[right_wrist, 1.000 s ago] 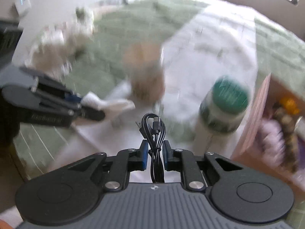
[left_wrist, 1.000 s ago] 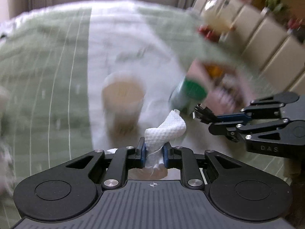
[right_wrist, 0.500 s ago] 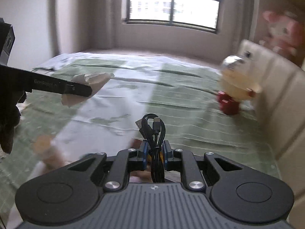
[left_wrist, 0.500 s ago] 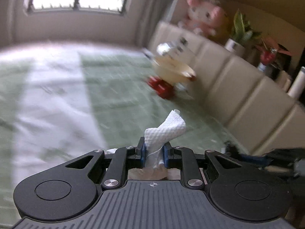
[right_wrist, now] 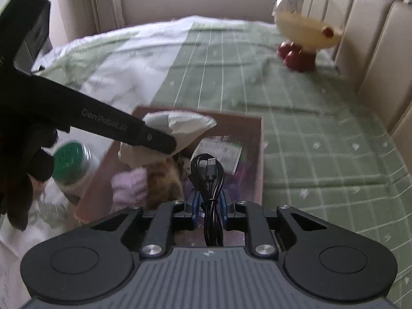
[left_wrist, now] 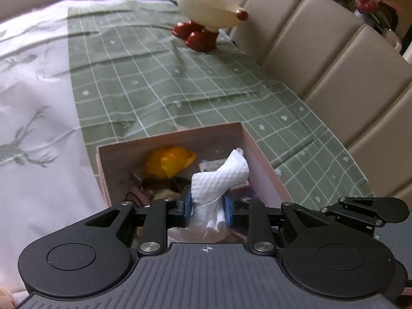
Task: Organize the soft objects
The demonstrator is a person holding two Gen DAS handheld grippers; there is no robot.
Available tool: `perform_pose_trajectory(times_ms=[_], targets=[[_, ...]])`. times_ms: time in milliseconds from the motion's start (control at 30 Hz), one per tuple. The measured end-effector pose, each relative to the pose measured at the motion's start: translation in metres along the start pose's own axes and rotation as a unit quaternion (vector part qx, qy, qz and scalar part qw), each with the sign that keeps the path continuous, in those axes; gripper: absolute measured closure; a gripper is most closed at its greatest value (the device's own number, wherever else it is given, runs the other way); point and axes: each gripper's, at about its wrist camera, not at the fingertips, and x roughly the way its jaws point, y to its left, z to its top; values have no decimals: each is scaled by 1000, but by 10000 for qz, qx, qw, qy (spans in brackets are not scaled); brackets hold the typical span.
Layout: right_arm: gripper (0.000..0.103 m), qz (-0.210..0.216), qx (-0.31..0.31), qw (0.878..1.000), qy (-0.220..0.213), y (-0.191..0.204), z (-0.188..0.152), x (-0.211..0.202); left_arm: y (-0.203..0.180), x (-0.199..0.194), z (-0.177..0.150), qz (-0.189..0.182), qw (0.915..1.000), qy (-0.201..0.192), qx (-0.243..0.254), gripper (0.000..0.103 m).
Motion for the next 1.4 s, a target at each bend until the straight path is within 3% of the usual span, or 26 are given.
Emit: perform_pose_trajectory(times_ms=[100, 267, 367, 500, 633, 700, 767, 933, 1133, 1300, 1400], targets=[[59, -58, -132, 9997, -176, 7, -6, -4, 6, 0, -3, 119, 9999, 54, -63, 76], [55, -84, -203, 9995, -233, 14, -9, -9, 6, -5, -4, -168, 9998, 83, -107, 75], [55, 54, -110, 9994, -331, 11, -6, -23, -3, -3, -7, -65, 9997, 170, 171, 75], [47, 89, 110, 9993, -336, -3, 4, -34, -12, 9, -21, -18, 9983, 362, 454, 75], [46, 135, 544, 9981, -258, -23, 7, -38, -29, 26, -43, 182, 9912, 552, 1190, 69], [46, 126, 714, 9971, -210, -30, 5, -38, -35, 30, -54, 95, 9867, 627, 1496, 62], [46, 118, 860, 9961, -162, -35, 1, -38, -36, 32, -61, -26, 9850, 675, 1590, 61], [46, 139, 1034, 9945, -73, -38, -12, -39, -21, 34, -52, -613, 9886, 898, 1044, 50], [46, 103, 1109, 9937, -116, -42, -19, -48, -10, 5, -26, -304, 9985, -254, 370, 51], [46, 7, 1105, 9937, -183, -41, -25, -53, -11, -30, -16, -1, 9907, -1347, 213, 51], [46, -39, 1036, 9943, -239, -34, -32, -54, -12, -49, -21, 194, 9860, -1626, 301, 51]])
